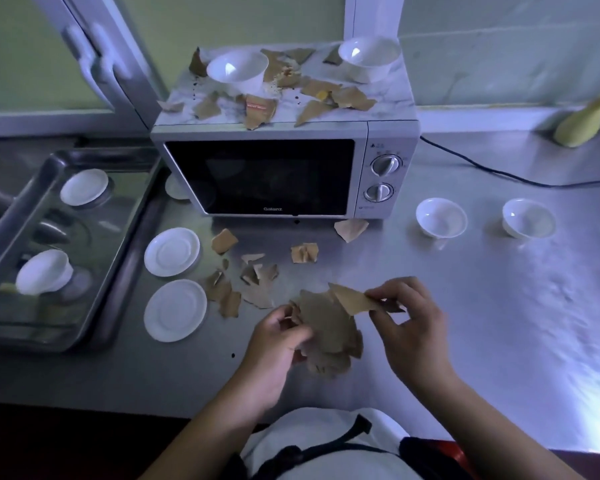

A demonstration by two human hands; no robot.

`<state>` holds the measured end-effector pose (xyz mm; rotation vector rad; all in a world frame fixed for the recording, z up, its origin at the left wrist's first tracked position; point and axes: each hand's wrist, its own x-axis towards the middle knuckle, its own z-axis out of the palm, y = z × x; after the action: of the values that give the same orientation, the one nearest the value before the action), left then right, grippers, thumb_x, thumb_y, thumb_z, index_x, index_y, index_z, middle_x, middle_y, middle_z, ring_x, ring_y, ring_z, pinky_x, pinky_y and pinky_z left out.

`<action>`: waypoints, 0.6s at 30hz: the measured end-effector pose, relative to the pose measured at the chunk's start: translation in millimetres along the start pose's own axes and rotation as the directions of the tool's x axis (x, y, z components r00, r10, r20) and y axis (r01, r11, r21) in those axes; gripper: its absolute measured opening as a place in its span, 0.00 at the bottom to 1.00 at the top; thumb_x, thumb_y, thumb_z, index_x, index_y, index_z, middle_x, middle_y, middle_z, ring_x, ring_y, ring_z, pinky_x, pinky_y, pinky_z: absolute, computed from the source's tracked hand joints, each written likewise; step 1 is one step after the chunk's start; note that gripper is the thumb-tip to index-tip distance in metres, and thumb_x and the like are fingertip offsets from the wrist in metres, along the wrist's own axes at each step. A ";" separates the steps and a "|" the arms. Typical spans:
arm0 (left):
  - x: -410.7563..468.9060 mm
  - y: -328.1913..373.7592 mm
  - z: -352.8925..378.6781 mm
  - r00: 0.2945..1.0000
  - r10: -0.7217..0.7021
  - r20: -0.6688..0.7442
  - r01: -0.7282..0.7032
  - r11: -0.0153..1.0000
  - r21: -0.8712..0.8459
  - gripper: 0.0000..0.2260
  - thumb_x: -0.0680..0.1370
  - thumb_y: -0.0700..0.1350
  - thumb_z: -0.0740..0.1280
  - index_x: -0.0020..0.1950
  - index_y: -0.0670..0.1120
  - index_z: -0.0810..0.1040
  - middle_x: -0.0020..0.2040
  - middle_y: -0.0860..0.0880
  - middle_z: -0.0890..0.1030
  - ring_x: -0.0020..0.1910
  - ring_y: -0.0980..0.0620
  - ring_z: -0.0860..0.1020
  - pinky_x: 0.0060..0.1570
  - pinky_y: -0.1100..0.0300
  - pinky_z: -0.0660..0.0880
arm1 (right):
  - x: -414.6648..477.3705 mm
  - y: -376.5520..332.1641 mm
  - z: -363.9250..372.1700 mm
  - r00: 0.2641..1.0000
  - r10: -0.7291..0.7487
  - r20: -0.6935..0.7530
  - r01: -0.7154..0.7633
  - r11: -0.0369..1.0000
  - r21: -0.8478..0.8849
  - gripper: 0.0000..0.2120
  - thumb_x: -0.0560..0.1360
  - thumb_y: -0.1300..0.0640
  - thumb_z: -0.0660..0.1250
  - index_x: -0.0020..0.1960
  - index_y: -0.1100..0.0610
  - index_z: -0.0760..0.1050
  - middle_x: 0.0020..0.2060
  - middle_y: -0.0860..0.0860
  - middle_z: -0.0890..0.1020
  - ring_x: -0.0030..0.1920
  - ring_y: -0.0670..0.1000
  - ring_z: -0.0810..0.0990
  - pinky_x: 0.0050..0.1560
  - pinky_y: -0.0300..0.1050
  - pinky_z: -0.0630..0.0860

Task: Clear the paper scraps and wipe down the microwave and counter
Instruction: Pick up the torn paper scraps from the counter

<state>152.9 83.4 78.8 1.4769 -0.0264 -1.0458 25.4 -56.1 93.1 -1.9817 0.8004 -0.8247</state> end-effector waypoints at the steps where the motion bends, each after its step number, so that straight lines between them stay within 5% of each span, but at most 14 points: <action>1: -0.8 2.0 -0.1 1.000 0.012 0.026 -0.012 1.000 -0.001 0.11 0.76 0.34 0.69 0.54 0.46 0.84 0.52 0.42 0.86 0.51 0.41 0.84 0.45 0.52 0.81 | -3.0 -3.1 3.5 0.997 -0.080 -0.010 0.079 0.995 -0.054 0.14 0.67 0.72 0.77 0.41 0.54 0.82 0.41 0.45 0.79 0.41 0.48 0.79 0.42 0.35 0.75; 5: -3.0 11.6 -4.5 0.993 0.045 0.112 -0.043 0.999 -0.021 0.13 0.71 0.41 0.72 0.55 0.47 0.84 0.52 0.44 0.86 0.48 0.46 0.85 0.40 0.57 0.80 | -14.3 -15.7 19.4 0.969 -0.245 0.033 0.245 0.942 -0.229 0.09 0.64 0.72 0.78 0.40 0.62 0.82 0.41 0.53 0.79 0.40 0.57 0.76 0.38 0.47 0.77; 11: -1.5 16.7 -24.3 0.974 0.023 0.226 0.010 0.990 -0.143 0.11 0.73 0.40 0.70 0.53 0.48 0.85 0.50 0.44 0.85 0.44 0.50 0.83 0.39 0.59 0.78 | -32.6 -26.0 32.6 0.971 -0.222 0.090 0.239 0.923 -0.303 0.11 0.62 0.72 0.78 0.41 0.60 0.85 0.41 0.53 0.81 0.42 0.58 0.76 0.37 0.53 0.78; 18: -3.4 22.1 -42.6 0.951 -0.001 0.308 0.046 0.989 -0.139 0.10 0.78 0.37 0.64 0.52 0.43 0.85 0.48 0.40 0.84 0.44 0.47 0.82 0.39 0.58 0.79 | -62.3 -46.3 51.2 0.971 -0.214 0.108 0.240 0.890 -0.389 0.08 0.69 0.57 0.70 0.46 0.54 0.86 0.45 0.49 0.81 0.46 0.56 0.77 0.43 0.52 0.76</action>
<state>188.4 113.5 91.0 1.1753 -0.1521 -1.2635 39.7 35.8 94.3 -2.4914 0.7530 -0.7704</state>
